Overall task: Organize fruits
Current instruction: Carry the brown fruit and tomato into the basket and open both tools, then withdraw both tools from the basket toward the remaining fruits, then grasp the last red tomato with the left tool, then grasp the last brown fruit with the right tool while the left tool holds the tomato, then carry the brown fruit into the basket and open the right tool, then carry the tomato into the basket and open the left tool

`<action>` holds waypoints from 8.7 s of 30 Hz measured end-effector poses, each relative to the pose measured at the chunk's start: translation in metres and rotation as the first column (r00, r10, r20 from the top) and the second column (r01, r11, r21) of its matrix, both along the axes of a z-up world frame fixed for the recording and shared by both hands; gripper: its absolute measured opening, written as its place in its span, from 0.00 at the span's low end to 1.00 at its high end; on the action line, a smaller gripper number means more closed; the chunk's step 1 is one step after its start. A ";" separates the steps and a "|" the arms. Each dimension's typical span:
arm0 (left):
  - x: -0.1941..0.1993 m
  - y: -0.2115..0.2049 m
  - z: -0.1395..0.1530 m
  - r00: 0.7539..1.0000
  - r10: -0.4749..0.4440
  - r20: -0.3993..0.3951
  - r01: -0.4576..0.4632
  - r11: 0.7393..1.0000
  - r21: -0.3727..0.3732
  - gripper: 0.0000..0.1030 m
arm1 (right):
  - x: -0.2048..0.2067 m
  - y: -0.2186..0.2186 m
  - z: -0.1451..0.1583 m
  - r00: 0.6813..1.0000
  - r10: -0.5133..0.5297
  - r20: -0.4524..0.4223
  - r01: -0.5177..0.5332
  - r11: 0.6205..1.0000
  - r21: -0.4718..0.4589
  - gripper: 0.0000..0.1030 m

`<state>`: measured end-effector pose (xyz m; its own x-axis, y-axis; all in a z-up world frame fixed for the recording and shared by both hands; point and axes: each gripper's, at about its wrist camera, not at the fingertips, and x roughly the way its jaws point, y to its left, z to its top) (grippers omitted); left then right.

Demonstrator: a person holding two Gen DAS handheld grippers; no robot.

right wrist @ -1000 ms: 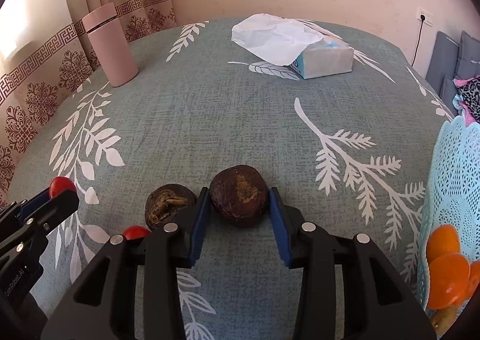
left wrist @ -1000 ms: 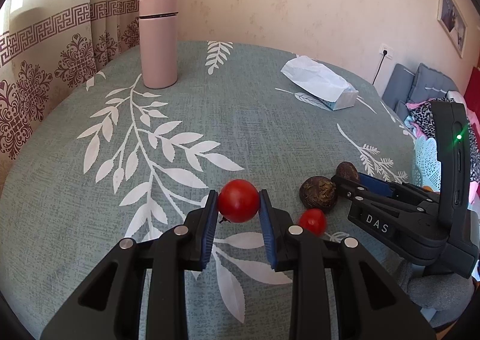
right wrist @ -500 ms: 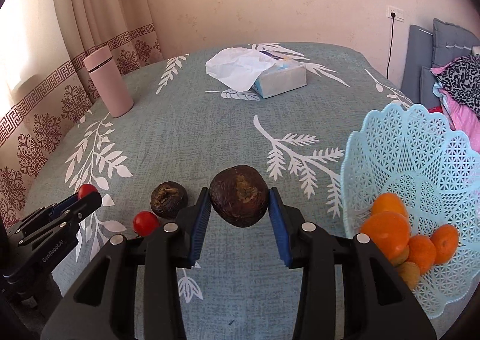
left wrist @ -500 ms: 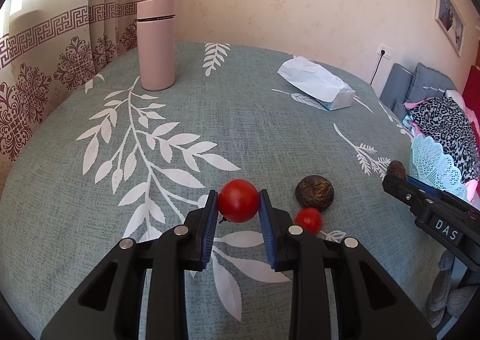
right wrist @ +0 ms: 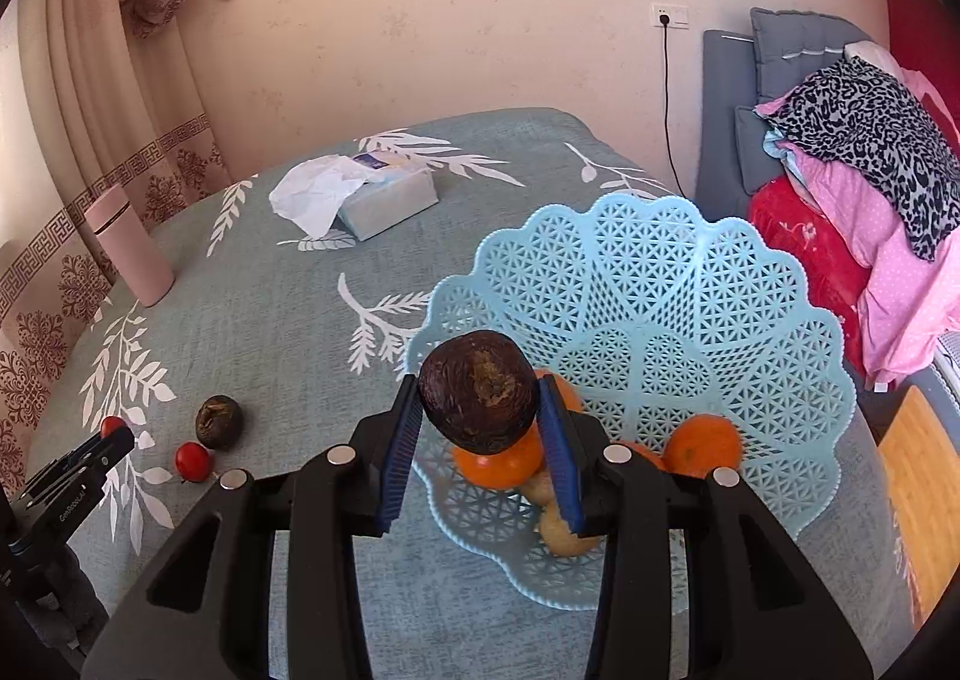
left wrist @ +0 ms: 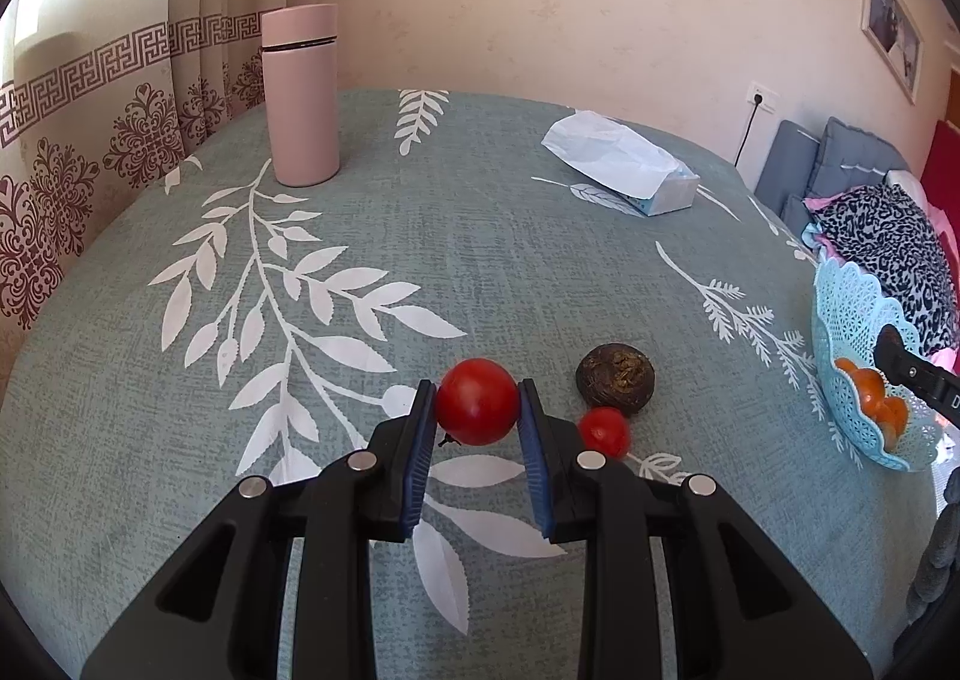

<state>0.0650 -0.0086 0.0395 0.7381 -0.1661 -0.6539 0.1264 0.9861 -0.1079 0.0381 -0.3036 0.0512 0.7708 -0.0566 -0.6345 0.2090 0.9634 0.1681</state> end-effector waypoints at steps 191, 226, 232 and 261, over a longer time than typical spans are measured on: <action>-0.009 -0.013 0.001 0.998 0.049 0.026 -0.049 0.999 0.012 0.25 | -0.022 -0.008 0.027 0.999 -0.007 0.051 0.004 0.999 0.048 0.42; -0.024 -0.073 0.018 0.993 -0.120 0.021 0.120 0.992 0.027 0.25 | -0.039 -0.079 -0.011 0.987 -0.157 0.046 0.151 0.983 0.107 0.44; -0.024 -0.104 0.028 0.983 -0.180 0.033 0.179 0.983 0.027 0.25 | -0.042 -0.080 -0.014 0.996 -0.081 0.037 0.077 0.991 0.108 0.44; -0.008 -0.225 0.036 0.924 -0.374 0.079 0.366 0.926 0.097 0.25 | -0.054 -0.102 -0.013 0.969 -0.207 0.133 0.200 0.978 0.059 0.48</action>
